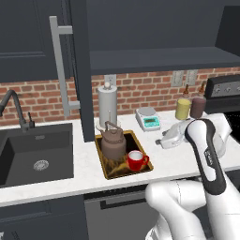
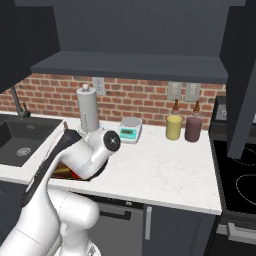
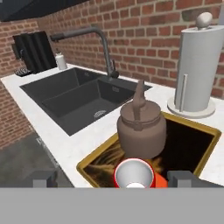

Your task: Pick the kettle from the counter and place it on the tray. Then pick the mug from the cabinet and place it on the tray. Then close the cabinet doors.

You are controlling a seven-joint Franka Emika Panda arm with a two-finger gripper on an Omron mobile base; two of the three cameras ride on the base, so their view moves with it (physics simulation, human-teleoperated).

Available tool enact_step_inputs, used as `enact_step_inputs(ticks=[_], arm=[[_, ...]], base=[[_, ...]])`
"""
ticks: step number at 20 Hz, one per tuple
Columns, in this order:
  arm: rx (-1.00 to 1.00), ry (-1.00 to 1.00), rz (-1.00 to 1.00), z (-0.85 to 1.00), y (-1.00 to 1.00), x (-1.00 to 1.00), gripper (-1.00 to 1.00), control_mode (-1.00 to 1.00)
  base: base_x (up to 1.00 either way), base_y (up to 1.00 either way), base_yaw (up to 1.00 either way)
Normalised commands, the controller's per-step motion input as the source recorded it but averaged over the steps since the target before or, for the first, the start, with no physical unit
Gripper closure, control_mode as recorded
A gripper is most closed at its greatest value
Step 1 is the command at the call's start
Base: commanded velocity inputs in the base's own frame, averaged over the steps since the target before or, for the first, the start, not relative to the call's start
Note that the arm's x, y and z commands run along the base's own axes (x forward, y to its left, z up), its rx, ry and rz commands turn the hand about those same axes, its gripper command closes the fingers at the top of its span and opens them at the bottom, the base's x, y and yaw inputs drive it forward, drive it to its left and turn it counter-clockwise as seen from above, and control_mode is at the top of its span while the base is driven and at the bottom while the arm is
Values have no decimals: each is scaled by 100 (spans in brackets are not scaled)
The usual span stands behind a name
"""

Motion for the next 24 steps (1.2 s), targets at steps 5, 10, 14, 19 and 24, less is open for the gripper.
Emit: enact_step_inputs(ticks=[5,10,14,19,24], arm=[[0,23,0,49,0,-18,-100,-100],[1,21,0,36,0,-20,-100,-100],[0,3,4,28,0,-29,-100,-100],[0,-1,3,9,7,-43,-100,-100],[0,-10,3,6,15,-42,-100,-100]], base=[[0,0,0],[0,0,0],[0,0,0],[0,0,0],[0,0,0]])
